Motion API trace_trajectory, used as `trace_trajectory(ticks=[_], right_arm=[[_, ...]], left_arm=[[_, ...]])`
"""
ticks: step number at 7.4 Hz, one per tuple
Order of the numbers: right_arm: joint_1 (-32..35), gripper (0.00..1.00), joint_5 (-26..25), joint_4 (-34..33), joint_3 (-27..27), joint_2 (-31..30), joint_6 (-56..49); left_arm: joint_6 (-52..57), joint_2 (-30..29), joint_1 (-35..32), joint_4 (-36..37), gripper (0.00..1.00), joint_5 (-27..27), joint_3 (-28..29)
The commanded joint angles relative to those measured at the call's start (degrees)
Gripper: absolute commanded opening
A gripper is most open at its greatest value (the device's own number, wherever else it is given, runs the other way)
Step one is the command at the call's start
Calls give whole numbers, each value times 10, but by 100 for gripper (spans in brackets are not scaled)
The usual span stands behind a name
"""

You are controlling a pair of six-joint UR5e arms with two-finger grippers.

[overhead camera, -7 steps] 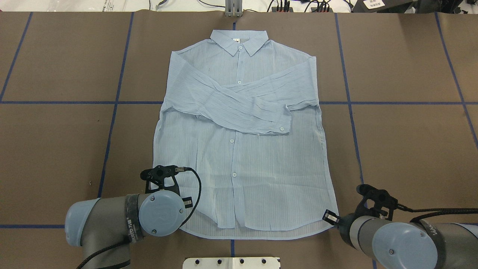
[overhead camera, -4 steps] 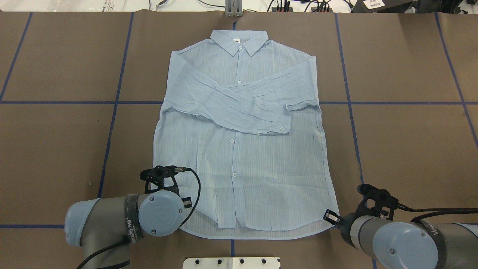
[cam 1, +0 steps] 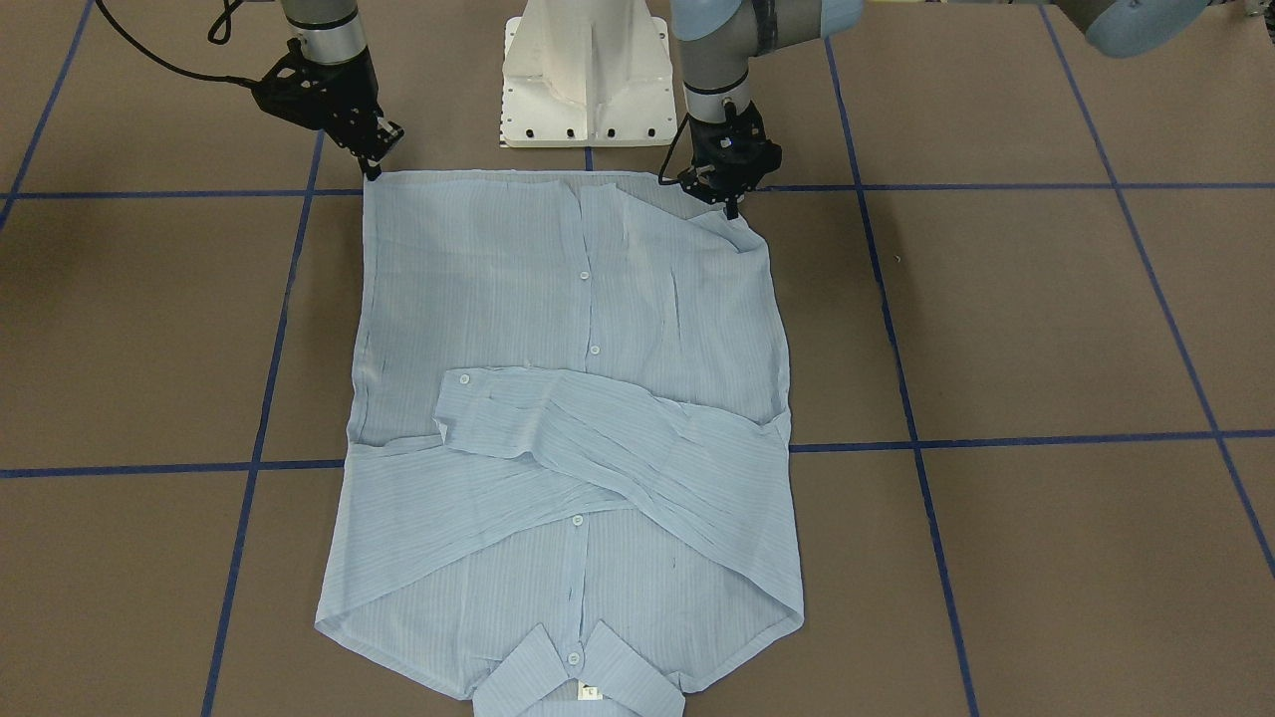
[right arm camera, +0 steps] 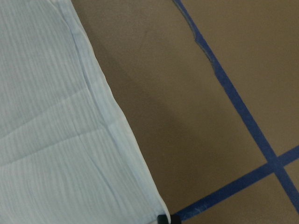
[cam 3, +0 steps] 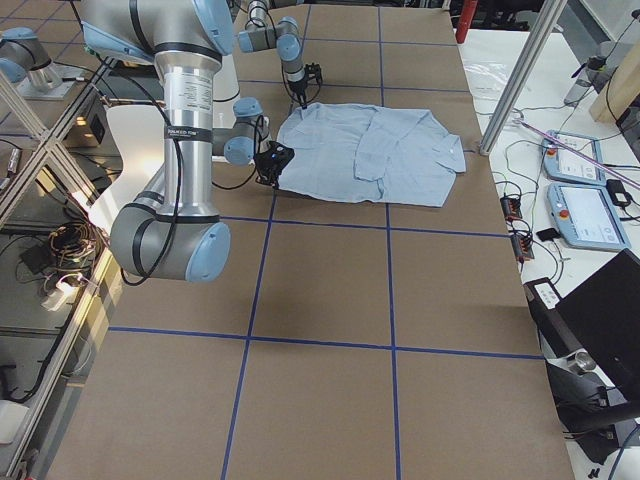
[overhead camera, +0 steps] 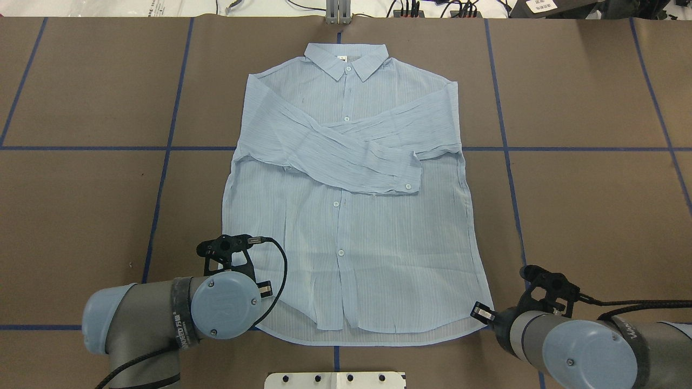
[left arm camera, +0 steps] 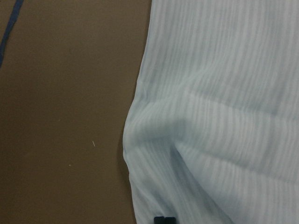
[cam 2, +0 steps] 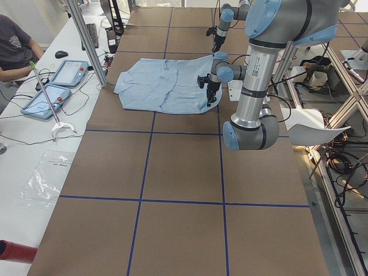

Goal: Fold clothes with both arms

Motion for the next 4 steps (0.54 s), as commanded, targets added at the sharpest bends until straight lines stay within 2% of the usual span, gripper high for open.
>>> trace_trajectory(ticks=[1,4], right_arm=[[0,0,0,1,15,-20,-2],[-15,0,-1,1,17,-22,-2]], left_arm=[[2,30,-1,-1,0,-1,-36],[-5,30,4,0,0,-9,-38]])
